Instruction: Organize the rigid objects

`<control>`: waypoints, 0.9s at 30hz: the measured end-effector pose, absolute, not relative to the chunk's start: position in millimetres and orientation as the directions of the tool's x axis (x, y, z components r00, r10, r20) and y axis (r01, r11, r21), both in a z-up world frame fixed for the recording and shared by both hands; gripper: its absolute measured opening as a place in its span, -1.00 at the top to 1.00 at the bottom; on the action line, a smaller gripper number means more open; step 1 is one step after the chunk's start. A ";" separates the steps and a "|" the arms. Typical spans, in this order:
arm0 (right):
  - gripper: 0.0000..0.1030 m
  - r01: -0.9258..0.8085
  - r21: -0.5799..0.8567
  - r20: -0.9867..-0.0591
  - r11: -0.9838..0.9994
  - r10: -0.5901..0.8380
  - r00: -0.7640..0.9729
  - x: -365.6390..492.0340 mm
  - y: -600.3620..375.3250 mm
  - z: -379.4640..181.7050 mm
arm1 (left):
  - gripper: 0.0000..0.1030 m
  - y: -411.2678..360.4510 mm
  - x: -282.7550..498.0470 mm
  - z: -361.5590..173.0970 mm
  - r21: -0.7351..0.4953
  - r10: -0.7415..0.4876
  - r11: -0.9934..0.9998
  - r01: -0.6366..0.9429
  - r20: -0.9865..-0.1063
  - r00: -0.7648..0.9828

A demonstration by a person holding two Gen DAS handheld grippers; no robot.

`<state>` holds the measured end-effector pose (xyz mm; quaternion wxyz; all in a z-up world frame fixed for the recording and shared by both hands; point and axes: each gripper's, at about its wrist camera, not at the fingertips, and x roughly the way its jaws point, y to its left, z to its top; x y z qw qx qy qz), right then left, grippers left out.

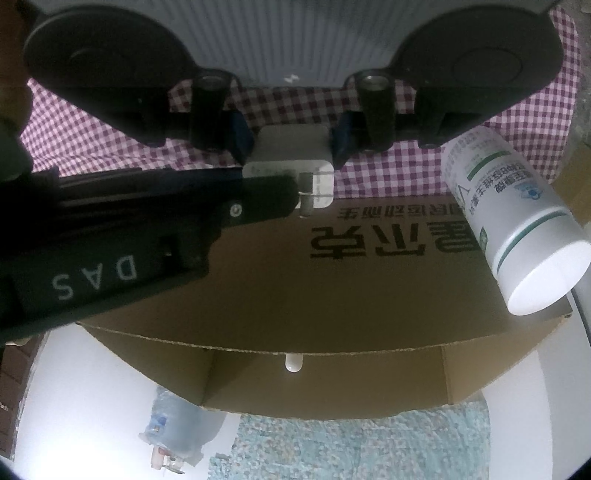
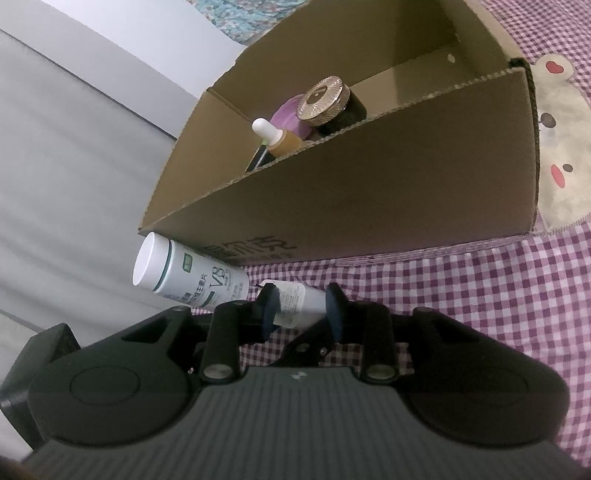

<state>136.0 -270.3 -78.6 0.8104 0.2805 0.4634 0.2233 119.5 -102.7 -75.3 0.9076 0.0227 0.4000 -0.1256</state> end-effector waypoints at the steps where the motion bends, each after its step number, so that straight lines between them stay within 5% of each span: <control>1: 0.44 -0.103 0.660 -0.627 0.744 0.621 0.471 135.9 -269.7 -78.3 | 0.12 -102.7 119.4 -75.5 -0.062 -0.211 0.968 0.245 -0.732 0.648; 14: 0.44 -0.121 0.652 -0.620 0.748 0.618 0.483 120.6 -265.8 -63.7 | 0.14 -92.9 90.2 -59.2 -0.052 -0.209 0.968 0.246 -0.711 0.671; 27: 0.44 -0.259 0.609 -0.508 0.750 0.620 0.598 93.1 -272.1 21.2 | 0.14 -97.3 68.9 25.1 -0.035 -0.239 0.962 0.271 -0.592 0.770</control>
